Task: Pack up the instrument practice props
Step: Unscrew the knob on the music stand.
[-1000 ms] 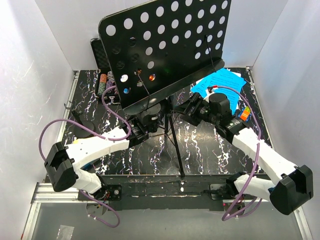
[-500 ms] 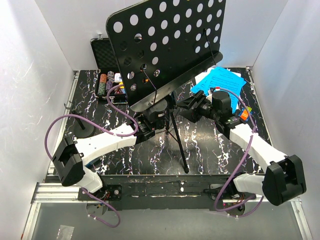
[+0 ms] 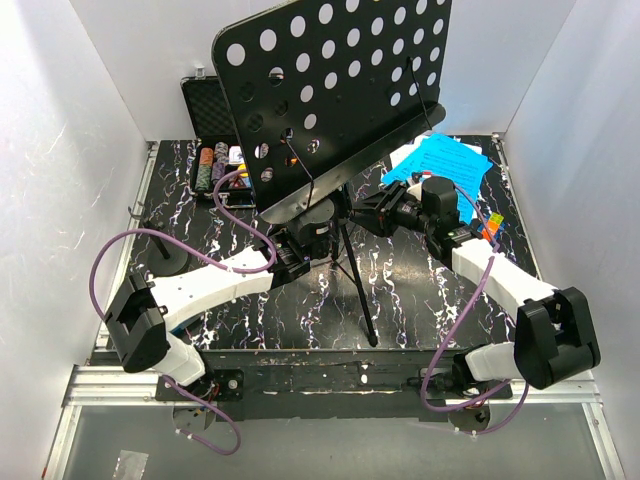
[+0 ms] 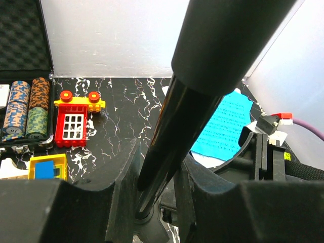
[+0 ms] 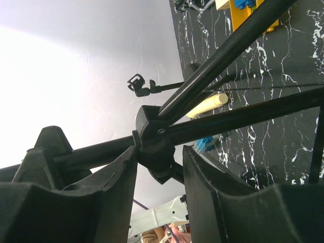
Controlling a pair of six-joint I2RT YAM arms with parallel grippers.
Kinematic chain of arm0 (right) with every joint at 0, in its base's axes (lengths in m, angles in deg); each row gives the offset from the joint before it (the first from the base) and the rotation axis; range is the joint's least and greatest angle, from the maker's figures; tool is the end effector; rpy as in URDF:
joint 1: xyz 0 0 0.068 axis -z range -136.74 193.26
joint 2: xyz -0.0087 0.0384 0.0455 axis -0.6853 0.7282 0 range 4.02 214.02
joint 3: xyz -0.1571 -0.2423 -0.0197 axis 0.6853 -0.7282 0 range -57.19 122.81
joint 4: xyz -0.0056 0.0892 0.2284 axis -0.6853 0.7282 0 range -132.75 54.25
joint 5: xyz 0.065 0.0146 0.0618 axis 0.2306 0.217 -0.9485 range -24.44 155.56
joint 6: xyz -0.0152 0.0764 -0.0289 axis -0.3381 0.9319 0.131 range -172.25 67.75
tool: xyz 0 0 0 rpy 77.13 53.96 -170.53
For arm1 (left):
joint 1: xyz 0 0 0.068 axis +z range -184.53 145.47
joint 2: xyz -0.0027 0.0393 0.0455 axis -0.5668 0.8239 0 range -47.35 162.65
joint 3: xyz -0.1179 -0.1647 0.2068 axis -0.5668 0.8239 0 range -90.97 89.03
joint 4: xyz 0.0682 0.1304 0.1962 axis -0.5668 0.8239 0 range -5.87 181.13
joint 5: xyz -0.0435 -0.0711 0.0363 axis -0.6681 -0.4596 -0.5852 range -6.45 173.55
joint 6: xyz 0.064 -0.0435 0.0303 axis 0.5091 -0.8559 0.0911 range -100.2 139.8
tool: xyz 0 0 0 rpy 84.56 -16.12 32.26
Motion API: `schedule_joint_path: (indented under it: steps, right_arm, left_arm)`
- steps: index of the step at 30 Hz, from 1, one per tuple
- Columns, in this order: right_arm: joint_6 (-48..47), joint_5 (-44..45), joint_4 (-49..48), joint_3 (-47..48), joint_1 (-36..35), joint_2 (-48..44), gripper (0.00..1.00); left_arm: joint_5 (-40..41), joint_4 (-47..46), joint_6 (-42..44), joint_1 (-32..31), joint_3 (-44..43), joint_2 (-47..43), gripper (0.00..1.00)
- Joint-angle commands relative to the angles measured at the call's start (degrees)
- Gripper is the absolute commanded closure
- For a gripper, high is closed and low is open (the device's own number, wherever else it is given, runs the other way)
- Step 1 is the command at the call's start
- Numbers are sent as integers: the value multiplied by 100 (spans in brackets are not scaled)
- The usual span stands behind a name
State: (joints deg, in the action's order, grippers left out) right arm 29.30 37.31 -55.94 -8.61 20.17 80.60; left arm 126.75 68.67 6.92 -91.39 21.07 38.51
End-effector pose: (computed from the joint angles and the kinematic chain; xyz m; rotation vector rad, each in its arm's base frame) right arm 0.2783 0.1560 0.2978 0.6826 2.0681 1.6317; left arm 0.2392 -0.2757 0.3757 0.0342 1.6117 -0.3363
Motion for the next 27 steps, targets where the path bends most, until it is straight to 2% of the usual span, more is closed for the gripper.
schedule_joint_path:
  steps: [1, 9, 13, 20, 24, 27]
  right_arm:
    - [106, -268, -368, 214, 15, 24, 57]
    - [80, -532, -649, 170, 24, 138, 99]
    - [-201, -778, -991, 257, 24, 252, 99]
    - [-1431, -1033, -711, 714, 15, 445, 99]
    - [-2642, -946, -221, 987, 15, 551, 99]
    - [-3679, -560, -227, 830, -29, 359, 99]
  left_arm:
    - [540, 43, -118, 17, 82, -149, 100]
    - [479, 122, -153, 26, 55, -131, 100]
    - [444, 193, -162, 17, 73, -158, 100]
    - [224, 307, -258, 17, 161, -211, 100]
    - [49, 360, -285, 17, 231, -281, 100]
    - [-39, 307, -241, 17, 345, -369, 100]
